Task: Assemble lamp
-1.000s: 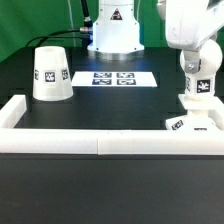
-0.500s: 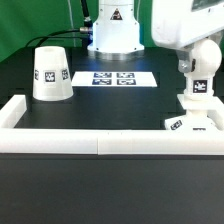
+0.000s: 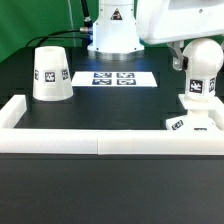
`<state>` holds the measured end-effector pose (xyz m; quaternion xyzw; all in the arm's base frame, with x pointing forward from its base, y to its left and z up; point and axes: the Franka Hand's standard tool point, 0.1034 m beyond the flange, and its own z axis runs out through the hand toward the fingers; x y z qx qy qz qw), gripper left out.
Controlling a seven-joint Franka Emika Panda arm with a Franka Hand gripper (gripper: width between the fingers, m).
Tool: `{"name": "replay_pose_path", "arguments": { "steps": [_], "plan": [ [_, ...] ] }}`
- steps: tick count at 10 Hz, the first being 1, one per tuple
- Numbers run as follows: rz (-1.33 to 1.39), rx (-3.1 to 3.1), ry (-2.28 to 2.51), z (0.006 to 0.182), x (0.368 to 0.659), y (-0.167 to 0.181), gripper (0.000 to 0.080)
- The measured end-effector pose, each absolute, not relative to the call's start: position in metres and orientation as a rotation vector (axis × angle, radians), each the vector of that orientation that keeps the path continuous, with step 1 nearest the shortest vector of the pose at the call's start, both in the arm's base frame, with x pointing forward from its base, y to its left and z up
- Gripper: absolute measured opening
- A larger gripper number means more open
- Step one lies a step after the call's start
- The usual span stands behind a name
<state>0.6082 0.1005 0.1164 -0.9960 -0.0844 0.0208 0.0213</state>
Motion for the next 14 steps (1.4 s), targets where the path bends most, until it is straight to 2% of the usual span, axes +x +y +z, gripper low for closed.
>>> {"name": "replay_pose_path", "arguments": {
  "steps": [8, 11, 12, 13, 14],
  "plan": [
    [0.104, -2.951, 0.931, 0.115, 0.6071, 0.1051, 0.0579],
    [0.122, -2.875, 1.1, 0.1149, 0.6071, 0.1054, 0.0579],
    [0.122, -2.871, 1.111, 0.1149, 0.6072, 0.1056, 0.0626],
    [0.122, -2.873, 1.105, 0.1149, 0.6072, 0.1057, 0.0626],
    [0.122, -2.875, 1.1, 0.1149, 0.6072, 0.1057, 0.0684]
  ]
}}
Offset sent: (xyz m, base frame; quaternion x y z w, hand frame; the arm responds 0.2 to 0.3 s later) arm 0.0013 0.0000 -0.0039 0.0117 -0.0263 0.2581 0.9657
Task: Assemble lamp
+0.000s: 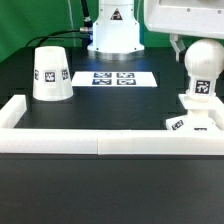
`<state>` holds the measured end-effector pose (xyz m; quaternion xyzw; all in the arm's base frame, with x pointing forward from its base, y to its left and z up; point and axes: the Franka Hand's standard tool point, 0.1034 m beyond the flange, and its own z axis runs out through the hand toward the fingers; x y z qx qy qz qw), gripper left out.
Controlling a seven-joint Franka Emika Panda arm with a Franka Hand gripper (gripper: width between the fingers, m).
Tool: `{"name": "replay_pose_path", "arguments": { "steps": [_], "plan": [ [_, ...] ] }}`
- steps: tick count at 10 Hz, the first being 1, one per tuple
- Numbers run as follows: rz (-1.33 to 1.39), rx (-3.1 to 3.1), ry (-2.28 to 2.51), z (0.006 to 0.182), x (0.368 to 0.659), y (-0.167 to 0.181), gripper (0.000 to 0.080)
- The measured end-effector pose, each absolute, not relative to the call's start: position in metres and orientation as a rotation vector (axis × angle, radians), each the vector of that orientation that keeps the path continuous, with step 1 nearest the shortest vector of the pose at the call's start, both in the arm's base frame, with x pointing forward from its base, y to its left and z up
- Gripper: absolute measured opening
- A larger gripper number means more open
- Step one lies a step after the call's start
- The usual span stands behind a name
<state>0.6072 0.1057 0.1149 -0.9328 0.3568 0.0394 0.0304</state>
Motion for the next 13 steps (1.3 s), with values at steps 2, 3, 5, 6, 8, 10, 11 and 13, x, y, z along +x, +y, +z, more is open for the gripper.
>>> {"name": "replay_pose_path", "arguments": {
  "steps": [2, 3, 5, 6, 8, 10, 11, 13],
  "plan": [
    [0.167, -2.953, 0.906, 0.1139, 0.6027, 0.1074, 0.0697],
    [0.175, -3.003, 0.741, 0.1142, 0.6039, 0.1081, 0.0698],
    [0.167, -3.051, 0.453, 0.1146, 0.605, 0.107, 0.0698],
    [0.165, -3.061, 0.351, 0.1143, 0.6047, 0.107, 0.0698],
    [0.158, -3.074, 0.09, 0.1137, 0.6043, 0.1067, 0.0698],
    [0.152, -3.075, -0.166, 0.1123, 0.6037, 0.1087, 0.0698],
    [0.144, -3.065, -0.331, 0.1139, 0.6054, 0.1079, 0.0698],
    [0.122, -3.012, -0.703, 0.1172, 0.6093, 0.1079, 0.0698]
  ]
}}
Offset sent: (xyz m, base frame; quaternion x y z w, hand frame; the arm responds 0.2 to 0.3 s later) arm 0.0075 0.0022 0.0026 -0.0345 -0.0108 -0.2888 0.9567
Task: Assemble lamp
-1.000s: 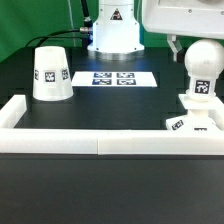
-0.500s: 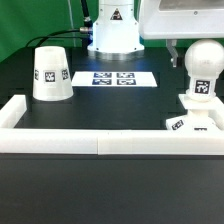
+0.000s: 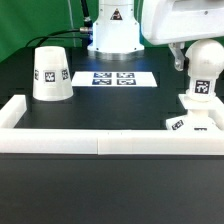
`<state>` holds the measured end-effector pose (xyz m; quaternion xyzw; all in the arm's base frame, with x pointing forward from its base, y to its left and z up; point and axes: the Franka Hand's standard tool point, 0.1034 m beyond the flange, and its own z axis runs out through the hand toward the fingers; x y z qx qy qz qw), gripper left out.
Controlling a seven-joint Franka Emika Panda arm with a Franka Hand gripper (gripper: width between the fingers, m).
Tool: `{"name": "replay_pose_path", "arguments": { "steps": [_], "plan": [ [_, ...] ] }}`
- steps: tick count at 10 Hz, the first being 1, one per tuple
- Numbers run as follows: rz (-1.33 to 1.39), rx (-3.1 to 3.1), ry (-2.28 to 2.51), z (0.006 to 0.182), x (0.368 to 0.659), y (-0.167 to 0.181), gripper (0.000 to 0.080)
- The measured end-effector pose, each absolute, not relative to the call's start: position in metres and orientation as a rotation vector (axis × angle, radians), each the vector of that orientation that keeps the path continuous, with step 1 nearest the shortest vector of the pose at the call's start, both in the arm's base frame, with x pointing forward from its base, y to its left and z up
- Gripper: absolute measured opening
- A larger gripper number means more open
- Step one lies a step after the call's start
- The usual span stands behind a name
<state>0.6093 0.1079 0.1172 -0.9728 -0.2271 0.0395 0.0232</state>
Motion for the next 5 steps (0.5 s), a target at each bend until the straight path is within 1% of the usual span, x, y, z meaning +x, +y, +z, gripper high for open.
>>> {"name": "replay_pose_path", "arguments": {
  "steps": [5],
  "plan": [
    [0.105, -2.774, -1.363, 0.1184, 0.6113, 0.1043, 0.0698]
  ]
}}
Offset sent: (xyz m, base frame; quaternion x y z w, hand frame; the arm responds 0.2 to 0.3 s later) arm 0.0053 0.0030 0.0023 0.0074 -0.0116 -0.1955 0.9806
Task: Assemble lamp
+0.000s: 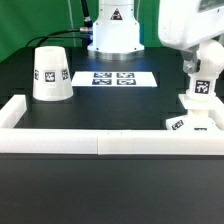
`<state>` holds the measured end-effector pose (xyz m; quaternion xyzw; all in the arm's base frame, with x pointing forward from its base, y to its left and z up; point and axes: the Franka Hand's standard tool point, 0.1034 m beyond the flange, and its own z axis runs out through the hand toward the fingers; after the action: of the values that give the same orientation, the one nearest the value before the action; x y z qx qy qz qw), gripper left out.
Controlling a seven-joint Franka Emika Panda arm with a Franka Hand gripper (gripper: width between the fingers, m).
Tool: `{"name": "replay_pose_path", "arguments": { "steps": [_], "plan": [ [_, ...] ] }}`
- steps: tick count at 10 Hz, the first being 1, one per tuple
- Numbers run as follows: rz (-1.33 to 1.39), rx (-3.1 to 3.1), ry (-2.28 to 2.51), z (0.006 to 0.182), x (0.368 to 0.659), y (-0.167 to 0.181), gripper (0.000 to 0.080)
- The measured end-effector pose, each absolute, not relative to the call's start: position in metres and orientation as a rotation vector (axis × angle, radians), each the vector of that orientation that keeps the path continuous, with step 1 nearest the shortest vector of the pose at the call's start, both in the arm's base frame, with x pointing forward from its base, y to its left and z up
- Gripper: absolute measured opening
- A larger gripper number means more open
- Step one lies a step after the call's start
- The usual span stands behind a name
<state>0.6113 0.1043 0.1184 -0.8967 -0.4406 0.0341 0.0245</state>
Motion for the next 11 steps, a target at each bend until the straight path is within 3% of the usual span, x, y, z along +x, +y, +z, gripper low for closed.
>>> {"name": "replay_pose_path", "arguments": {
  "steps": [8, 11],
  "plan": [
    [0.099, -2.47, -1.902, 0.1169, 0.6132, 0.099, 0.0698],
    [0.1, -2.466, -1.907, 0.1169, 0.6134, 0.0968, 0.0672]
  ]
}}
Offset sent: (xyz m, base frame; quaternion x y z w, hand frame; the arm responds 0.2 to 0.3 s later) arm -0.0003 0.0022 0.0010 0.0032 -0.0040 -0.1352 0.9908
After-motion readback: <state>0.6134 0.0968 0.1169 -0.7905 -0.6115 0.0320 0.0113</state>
